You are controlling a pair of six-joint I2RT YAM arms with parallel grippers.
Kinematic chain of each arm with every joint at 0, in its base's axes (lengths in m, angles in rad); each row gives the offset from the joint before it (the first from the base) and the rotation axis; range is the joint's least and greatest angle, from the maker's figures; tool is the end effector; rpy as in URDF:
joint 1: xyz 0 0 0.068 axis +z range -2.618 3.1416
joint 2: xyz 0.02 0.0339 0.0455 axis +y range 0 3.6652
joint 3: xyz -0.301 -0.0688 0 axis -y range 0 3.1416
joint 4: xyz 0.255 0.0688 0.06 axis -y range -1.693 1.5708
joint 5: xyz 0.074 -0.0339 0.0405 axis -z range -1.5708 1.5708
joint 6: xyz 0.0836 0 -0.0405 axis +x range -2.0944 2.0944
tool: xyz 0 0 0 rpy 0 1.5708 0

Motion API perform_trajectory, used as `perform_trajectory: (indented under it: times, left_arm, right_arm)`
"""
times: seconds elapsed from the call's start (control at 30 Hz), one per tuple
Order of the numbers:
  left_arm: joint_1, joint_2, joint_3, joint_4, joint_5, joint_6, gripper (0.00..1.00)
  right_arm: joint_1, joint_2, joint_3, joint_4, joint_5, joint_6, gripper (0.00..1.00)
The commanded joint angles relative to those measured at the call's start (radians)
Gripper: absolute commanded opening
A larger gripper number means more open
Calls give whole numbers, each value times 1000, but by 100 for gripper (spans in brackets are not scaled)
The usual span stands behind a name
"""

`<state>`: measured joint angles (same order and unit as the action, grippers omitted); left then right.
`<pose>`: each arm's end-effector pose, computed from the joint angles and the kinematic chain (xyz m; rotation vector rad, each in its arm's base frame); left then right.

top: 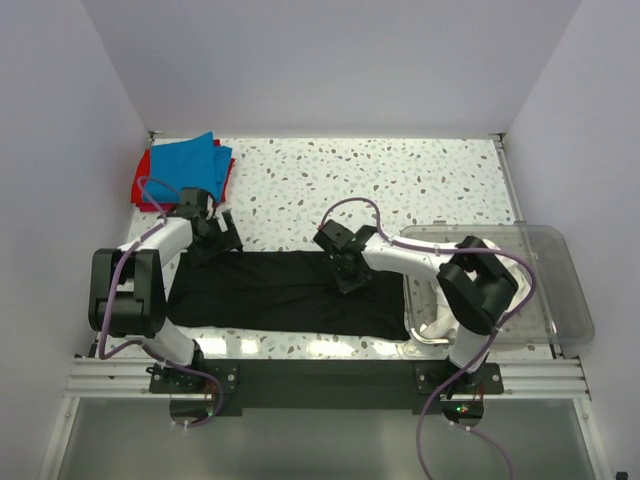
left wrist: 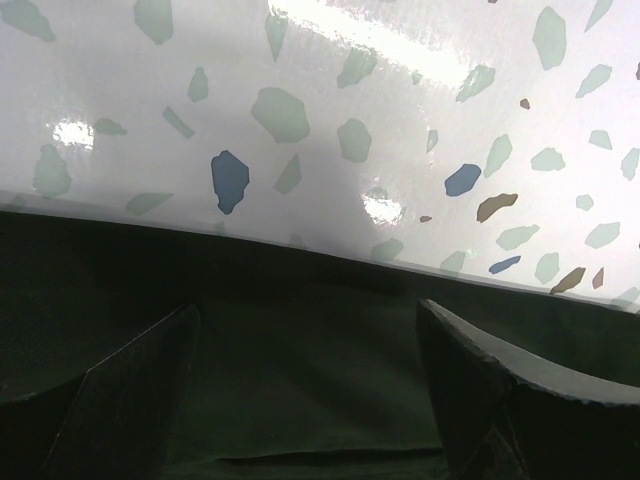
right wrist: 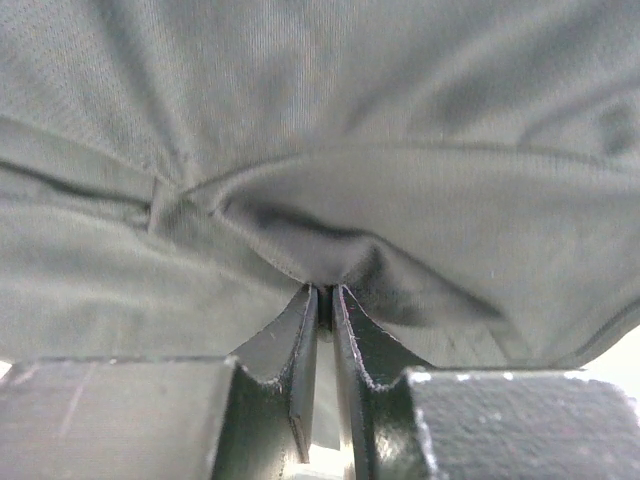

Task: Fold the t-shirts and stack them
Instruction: Fold the tshirt

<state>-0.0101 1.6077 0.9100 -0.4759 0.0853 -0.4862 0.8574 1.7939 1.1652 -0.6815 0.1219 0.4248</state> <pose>0.3258 -0.0104 0.1514 -0.6293 2.6941 -0.2512 0.2489 0.2720 0.1539 -0.5913 2.7975 0.0842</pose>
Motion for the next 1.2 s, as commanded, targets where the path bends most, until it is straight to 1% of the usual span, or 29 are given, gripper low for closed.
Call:
perform_trajectory:
  times: [0.0, 0.17, 0.33, 0.53, 0.67, 0.7, 0.77, 0.8, 0.87, 0.9, 1.0, 1.17]
  left_arm:
    - [-8, 44, -66, 43, 8, 14, 95]
    - [-8, 63, -69, 52, 14, 23, 95]
    - [-8, 70, -68, 56, 13, 41, 95]
    - [-8, 90, -72, 65, 22, 51, 95]
    - [-8, 87, -77, 71, 21, 55, 95]
    - [-8, 89, -80, 72, 21, 55, 96]
    - [-8, 86, -86, 74, 18, 57, 96]
    - [-8, 87, -89, 76, 19, 57, 96]
    - [-8, 86, -97, 79, 19, 55, 96]
    - [-8, 83, -99, 80, 18, 54, 96]
    - [-8, 64, -106, 86, 19, 47, 96]
    - [-10, -21, -111, 92, 19, 40, 96]
  right_arm:
    - [12, -71, 37, -95, 32, 28, 14]
    - [35, -71, 76, -176, 21, 51, 15]
    - [72, -36, 128, -245, -24, 71, 14]
    - [114, 15, 175, -291, -62, 107, 13]
    - [137, 35, 189, -322, -82, 135, 16]
    - [144, 39, 191, -325, -91, 137, 21]
    - [149, 44, 197, -331, -110, 135, 28]
    - [152, 44, 202, -335, -111, 137, 36]
    - [152, 36, 223, -355, -105, 143, 43]
    - [152, 22, 231, -363, -96, 144, 48]
    - [149, -8, 264, -374, -59, 164, 54]
    - [117, -13, 280, -363, -24, 183, 56]
